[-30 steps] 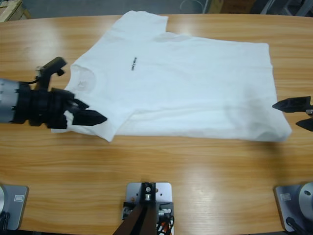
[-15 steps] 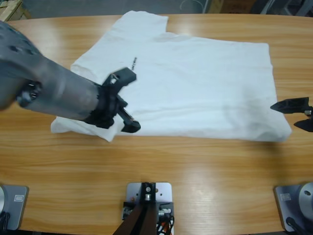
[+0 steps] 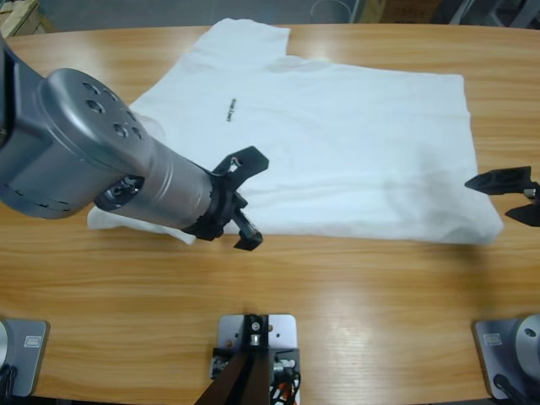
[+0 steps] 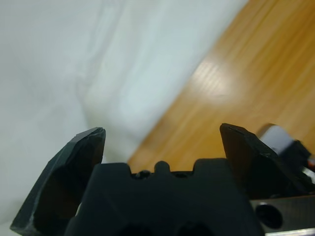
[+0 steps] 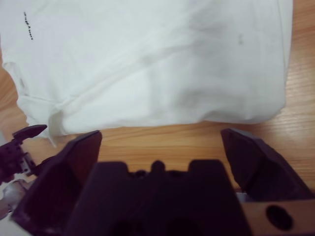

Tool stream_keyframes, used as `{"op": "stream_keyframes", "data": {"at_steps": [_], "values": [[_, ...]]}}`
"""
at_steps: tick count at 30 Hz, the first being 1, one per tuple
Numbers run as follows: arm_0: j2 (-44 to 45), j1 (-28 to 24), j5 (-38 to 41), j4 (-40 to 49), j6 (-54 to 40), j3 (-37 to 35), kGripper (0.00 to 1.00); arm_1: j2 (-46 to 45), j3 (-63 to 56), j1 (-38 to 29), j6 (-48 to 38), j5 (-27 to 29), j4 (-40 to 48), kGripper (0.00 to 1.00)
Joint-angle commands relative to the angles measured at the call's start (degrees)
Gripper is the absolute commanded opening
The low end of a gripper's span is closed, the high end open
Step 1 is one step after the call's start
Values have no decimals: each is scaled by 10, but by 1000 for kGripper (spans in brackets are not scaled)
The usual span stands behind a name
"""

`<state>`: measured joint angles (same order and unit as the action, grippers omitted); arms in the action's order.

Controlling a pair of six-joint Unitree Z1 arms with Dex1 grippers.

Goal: Fold clothes

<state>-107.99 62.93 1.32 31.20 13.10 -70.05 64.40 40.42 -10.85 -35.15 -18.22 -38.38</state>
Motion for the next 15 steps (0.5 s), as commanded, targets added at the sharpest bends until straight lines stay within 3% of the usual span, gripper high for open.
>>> {"op": "stream_keyframes", "data": {"at_steps": [1, 15], "values": [[-37, -48, -66, 20, 6, 25, 899, 16, 6, -6, 10, -10, -2, 1000], [-73, -72, -74, 21, 3, 33, 895, 15, 7, -6, 11, -16, -3, 1000]]}}
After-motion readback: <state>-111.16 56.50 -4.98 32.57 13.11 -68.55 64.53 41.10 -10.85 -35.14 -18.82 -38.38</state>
